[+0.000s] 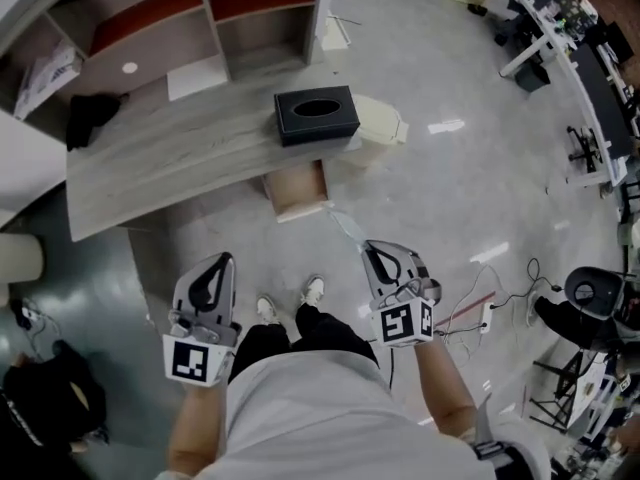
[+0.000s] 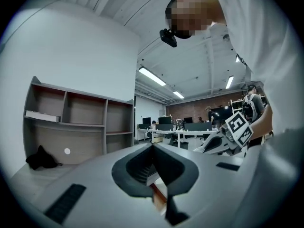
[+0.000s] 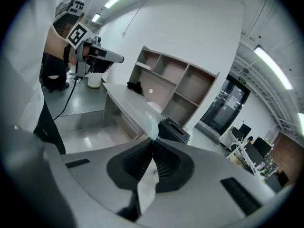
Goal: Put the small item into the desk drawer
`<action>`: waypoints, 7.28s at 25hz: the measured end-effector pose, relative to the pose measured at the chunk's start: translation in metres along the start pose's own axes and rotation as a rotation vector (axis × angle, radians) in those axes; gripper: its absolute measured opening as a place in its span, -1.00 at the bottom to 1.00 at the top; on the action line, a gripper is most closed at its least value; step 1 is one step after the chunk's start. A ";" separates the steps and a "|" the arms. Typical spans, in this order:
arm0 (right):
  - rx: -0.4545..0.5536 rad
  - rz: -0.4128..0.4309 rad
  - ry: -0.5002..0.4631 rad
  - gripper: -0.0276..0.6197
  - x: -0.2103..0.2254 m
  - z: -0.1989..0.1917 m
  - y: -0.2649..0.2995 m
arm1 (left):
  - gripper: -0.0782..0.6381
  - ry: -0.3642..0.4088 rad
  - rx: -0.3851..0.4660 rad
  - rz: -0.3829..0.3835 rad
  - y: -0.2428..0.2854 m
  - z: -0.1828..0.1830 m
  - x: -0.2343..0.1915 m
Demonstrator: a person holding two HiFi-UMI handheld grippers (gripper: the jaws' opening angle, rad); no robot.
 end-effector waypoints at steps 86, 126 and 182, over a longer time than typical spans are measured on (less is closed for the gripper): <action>-0.488 0.449 -0.475 -0.84 -0.072 -0.201 0.378 | -0.73 -0.104 -0.303 0.316 -0.050 -0.131 -0.021; -0.325 0.401 0.029 -0.16 -0.054 -0.143 0.324 | -0.73 -0.093 -0.184 0.239 -0.047 -0.097 -0.027; 0.637 -0.035 0.576 -0.84 0.130 0.116 -0.006 | -0.73 0.053 0.255 0.324 -0.096 0.082 -0.094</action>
Point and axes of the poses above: the fingertips, and each gripper's own axes: y forward along the fingers, x to its right, z out of its top, the point moved 4 cm from there along -y, backward along the fingers, and after that the axes turned 9 degrees about z, right-handed, at the moved point
